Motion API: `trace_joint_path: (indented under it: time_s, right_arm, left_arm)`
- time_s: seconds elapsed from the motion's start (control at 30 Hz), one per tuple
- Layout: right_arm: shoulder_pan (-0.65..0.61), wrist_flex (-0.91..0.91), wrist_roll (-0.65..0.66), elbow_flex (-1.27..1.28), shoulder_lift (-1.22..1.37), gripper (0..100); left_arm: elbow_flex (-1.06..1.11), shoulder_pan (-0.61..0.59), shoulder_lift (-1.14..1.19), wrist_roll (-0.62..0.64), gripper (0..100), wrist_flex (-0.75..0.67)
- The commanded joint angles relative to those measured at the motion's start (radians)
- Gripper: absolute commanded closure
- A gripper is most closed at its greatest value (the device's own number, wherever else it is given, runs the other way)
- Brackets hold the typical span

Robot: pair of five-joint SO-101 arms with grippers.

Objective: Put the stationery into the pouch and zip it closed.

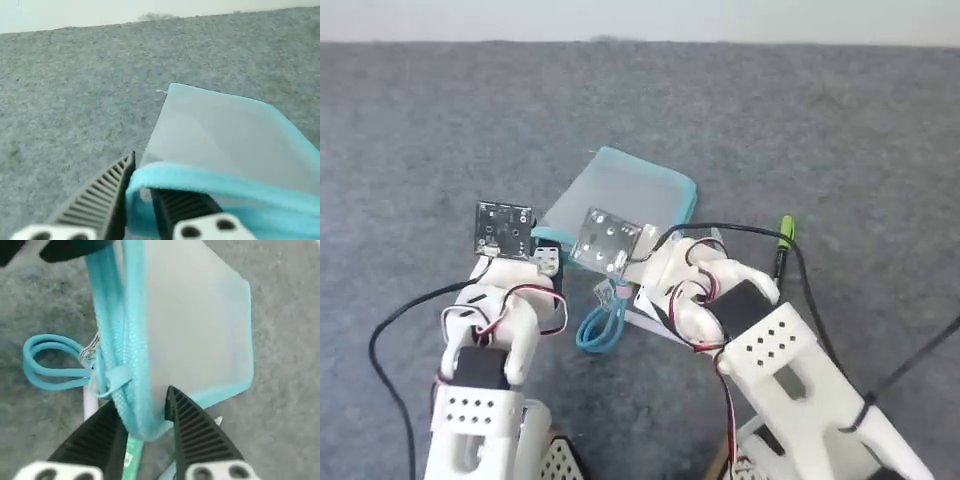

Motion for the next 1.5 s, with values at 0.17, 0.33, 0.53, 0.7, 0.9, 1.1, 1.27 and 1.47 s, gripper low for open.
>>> trace_joint_path:
  time_s: [0.17,0.33,0.53,0.7,0.9,1.1,1.27,1.47]
  right_arm:
    - [0.084,0.288,-0.138,-0.167,-0.036,77.4]
    - [0.165,0.343,-0.196,-0.187,-0.036,74.8]
    - [0.369,0.351,-0.250,-0.124,-0.033,74.9]
    - [0.461,0.315,-0.252,-0.092,0.061,74.9]
    - [0.521,0.193,-0.296,-0.097,0.311,74.9]
    - [0.593,0.119,-0.384,-0.089,0.467,75.0]
    - [0.588,0.061,-0.436,-0.089,0.596,75.1]
    - [0.593,0.054,-0.405,-0.092,0.688,89.4]
  left_arm:
    - [-0.033,-0.041,0.023,0.061,99,-0.025]
    - [-0.047,-0.133,0.023,0.107,99,-0.023]
    - [-0.054,-0.170,0.023,0.124,99,-0.023]
    - [-0.058,-0.178,0.023,0.118,99,-0.025]
    - [-0.058,-0.180,0.023,0.117,99,-0.026]
    - [-0.061,-0.227,0.023,0.115,99,-0.031]
    - [-0.061,-0.224,0.023,0.115,99,-0.031]
    - [-0.061,-0.224,0.023,0.115,99,-0.031]
